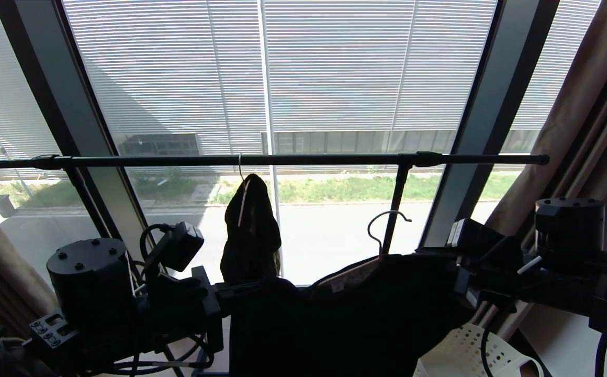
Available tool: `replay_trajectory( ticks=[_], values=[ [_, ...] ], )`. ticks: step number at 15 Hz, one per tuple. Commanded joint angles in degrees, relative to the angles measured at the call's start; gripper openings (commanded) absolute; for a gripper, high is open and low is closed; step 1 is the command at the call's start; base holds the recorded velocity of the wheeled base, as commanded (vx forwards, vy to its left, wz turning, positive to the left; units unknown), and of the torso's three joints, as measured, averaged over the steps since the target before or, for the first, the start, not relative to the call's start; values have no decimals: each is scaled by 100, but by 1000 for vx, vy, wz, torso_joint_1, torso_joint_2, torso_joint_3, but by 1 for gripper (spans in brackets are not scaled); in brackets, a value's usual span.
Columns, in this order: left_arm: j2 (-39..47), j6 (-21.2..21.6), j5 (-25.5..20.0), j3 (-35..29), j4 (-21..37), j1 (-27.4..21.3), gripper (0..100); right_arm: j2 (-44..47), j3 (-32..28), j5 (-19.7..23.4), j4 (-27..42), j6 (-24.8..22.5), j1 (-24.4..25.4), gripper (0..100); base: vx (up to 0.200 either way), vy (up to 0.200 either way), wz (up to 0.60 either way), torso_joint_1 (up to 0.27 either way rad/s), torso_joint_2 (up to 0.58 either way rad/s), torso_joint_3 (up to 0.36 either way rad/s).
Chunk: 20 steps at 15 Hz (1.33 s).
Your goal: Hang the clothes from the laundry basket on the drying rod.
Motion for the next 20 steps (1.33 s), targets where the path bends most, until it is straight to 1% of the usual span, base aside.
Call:
replay_trajectory(
  ticks=[1,2,4,5,6,7,8,9,10,12,13,14,15,16,17,18,20],
  values=[
    [-793,42,6,-925,1344,-55,0,38,-14,-17,-5,0,10,0,0,0,0,0,0,0],
    [-907,51,85,-1339,1941,-134,0,3,-23,-43,-5,61,10,0,0,0,0,0,0,0],
    [-907,51,270,-1637,2293,-169,0,-147,-32,-35,-23,404,89,0,0,0,0,0,0,0],
    [-907,51,270,-1637,2293,-169,0,-147,-32,-35,-23,404,89,0,0,0,0,0,0,0],
    [-907,51,648,-1787,2609,-266,0,-314,-41,-35,-23,975,229,0,0,0,0,0,0,0],
    [-916,51,1079,-1857,2732,-354,0,-463,-85,-35,-23,1476,273,0,0,0,0,0,0,0],
    [-916,51,1131,-1866,2732,-354,0,-472,-85,-35,-23,1512,273,0,0,0,0,0,0,0],
    [-951,51,1377,-1936,2785,-354,0,-586,-85,-8,-23,1555,273,0,0,0,0,0,0,0],
    [-1030,51,1500,-1989,2917,-327,0,-718,-67,1,-14,1555,256,0,0,0,0,0,0,0],
    [-1153,51,1553,-2086,3207,-310,0,-797,-58,-8,-5,1564,247,0,0,0,0,0,0,0],
    [-1171,51,1667,-2138,3303,-354,0,-762,-58,-35,-5,1564,282,0,0,0,0,0,0,0],
    [-1171,51,1747,-2174,3303,-424,0,-709,-85,-61,-14,1564,344,0,0,0,0,0,0,0],
    [-1162,51,1870,-2235,3303,-644,0,-551,-120,-219,-23,1564,467,0,0,0,0,0,0,0],
    [-1162,51,1940,-2314,3312,-749,0,-472,-120,-404,-23,1564,537,0,0,0,0,0,0,0],
    [-1162,51,1940,-2314,3312,-749,0,-472,-120,-404,-23,1564,537,0,0,0,0,0,0,0],
    [-1145,51,1975,-2411,3312,-881,0,-375,-111,-650,-31,1564,713,0,0,0,0,0,0,0],
    [-1136,51,1984,-2402,3312,-987,0,-234,-111,-826,-102,1564,836,0,0,0,0,0,0,0]
  ],
)
